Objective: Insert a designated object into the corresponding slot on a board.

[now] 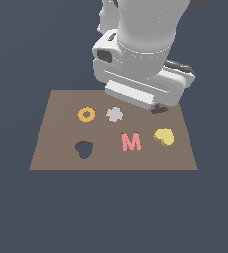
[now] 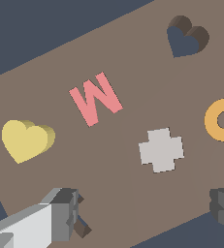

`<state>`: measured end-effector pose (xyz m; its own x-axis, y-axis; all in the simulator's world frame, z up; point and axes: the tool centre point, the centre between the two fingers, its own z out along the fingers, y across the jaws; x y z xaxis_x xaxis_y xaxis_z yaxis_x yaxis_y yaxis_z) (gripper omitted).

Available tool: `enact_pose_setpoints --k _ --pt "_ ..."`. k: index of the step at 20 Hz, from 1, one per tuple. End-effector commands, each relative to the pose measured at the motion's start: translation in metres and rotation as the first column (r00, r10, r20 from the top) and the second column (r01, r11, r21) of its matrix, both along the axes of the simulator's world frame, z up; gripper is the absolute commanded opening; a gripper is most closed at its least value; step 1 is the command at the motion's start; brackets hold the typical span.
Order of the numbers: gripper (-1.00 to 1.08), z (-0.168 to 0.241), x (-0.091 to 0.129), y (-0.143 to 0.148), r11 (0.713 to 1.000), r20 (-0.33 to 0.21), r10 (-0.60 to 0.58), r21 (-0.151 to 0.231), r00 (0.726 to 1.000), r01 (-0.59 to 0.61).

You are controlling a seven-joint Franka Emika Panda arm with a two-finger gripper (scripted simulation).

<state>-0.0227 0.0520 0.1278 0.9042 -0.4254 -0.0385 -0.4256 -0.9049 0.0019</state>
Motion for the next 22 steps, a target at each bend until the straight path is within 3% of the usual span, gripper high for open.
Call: enact_pose_setpoints --k 1,6,11,16,22 --pt "1.00 -0.005 0.000 0.010 0.997 0.002 -0.079 -0.002 0.997 0.079" --pt "1.00 -0.017 0.004 0.029 0.972 0.006 -0.235 -0.006 0.972 0.235" --pt "1.00 -0.028 0.012 0.049 0.921 0.011 -0.389 -0.010 0.921 0.389" --pt "1.00 -0.040 0.023 0.067 0.844 0.017 -0.537 -0.013 0.844 0.537" --pt "1.00 -0.054 0.040 0.085 0.725 0.024 -0.688 -0.014 0.725 0.689"
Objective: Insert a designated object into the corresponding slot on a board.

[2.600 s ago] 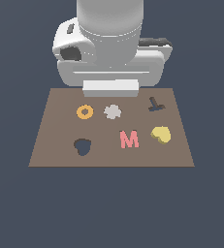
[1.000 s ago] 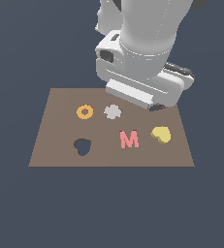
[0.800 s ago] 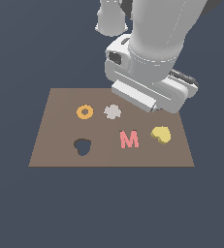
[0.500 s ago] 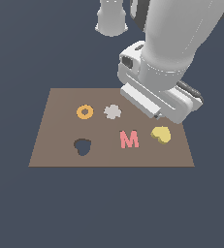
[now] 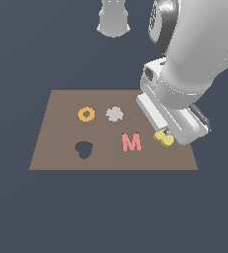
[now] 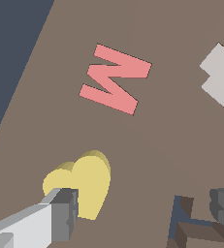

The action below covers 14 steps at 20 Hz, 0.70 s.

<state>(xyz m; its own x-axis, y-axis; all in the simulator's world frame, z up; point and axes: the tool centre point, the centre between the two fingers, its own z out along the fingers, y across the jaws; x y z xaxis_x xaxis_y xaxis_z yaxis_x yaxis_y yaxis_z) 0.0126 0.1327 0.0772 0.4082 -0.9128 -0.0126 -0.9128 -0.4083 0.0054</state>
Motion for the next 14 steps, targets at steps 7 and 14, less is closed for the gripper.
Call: enact_pose_setpoints --k 7,14 --pt "1.00 -0.016 0.023 0.017 0.975 0.006 -0.223 -0.006 0.975 0.223" --pt "1.00 -0.024 0.037 0.022 0.942 0.009 -0.335 -0.008 0.942 0.335"
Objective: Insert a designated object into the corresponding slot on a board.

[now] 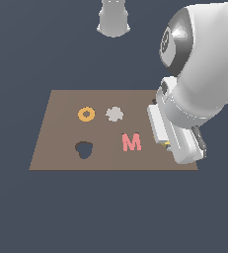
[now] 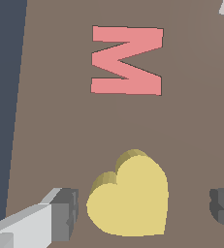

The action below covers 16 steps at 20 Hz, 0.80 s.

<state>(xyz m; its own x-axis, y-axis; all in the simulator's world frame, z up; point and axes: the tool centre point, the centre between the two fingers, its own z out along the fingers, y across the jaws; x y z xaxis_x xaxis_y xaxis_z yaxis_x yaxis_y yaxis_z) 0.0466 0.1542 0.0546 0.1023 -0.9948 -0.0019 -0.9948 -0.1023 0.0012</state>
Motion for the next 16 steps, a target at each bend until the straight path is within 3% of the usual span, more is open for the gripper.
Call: enact_pose_setpoints --k 1,16 --pt "1.00 -0.0023 0.0044 0.0012 0.999 0.001 -0.036 -0.001 0.999 0.036" --pt "1.00 -0.0048 0.0093 0.0019 0.997 0.001 -0.072 -0.002 0.997 0.072"
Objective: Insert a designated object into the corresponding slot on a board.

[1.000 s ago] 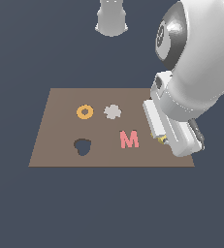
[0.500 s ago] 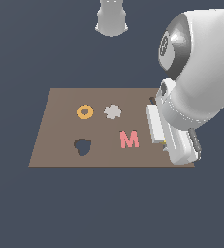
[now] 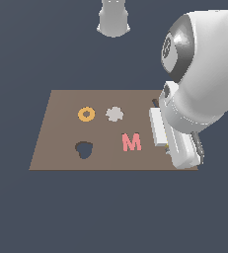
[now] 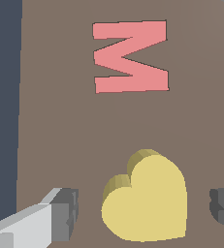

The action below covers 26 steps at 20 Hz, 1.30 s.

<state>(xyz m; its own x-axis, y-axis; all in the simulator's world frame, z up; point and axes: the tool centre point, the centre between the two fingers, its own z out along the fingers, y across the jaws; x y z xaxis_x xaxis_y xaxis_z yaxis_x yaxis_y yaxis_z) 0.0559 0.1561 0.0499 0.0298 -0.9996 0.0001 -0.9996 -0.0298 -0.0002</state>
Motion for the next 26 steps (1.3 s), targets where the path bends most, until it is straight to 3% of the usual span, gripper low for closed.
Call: enact_pose_setpoints --k 1,10,11,26 --pt "1.00 0.000 0.000 0.000 1.000 0.000 0.000 0.000 1.000 0.000" --pt "1.00 -0.020 -0.001 0.000 1.000 0.000 0.002 0.000 1.000 -0.002" --pt "-1.00 -0.020 -0.001 0.000 1.000 0.000 0.002 0.000 1.000 -0.002" --pt "-1.00 -0.017 -0.001 0.000 1.000 -0.001 0.002 0.000 1.000 -0.002"
